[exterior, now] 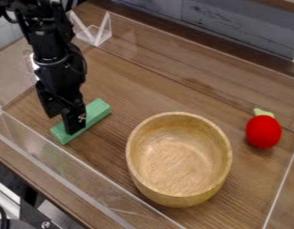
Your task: Put the green block into the wooden bowl
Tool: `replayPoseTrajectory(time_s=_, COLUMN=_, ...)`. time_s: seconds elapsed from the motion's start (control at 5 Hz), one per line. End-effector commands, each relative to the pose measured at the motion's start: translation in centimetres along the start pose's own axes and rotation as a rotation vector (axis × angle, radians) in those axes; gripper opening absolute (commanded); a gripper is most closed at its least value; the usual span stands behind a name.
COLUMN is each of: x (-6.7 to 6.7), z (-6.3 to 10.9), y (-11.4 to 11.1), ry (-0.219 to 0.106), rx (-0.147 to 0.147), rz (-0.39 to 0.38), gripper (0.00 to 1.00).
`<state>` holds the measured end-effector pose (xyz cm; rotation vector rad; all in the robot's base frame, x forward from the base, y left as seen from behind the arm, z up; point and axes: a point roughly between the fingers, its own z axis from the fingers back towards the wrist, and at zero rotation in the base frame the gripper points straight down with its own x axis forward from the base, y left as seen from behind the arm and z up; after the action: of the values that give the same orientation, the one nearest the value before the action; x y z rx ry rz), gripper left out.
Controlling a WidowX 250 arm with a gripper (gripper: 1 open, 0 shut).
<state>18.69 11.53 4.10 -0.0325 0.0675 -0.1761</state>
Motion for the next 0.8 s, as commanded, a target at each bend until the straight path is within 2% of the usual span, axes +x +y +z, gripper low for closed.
replayPoseTrajectory(time_s=0.0, x=0.47, z=0.91, y=0.82, ry=-0.030, rx=0.024, rz=0.009, gripper=1.00)
replayPoseTrajectory(time_s=0.6, x=0.81, z=1.16, y=0.80, ry=-0.042, rx=-0.002, rz=0.019, gripper=1.00)
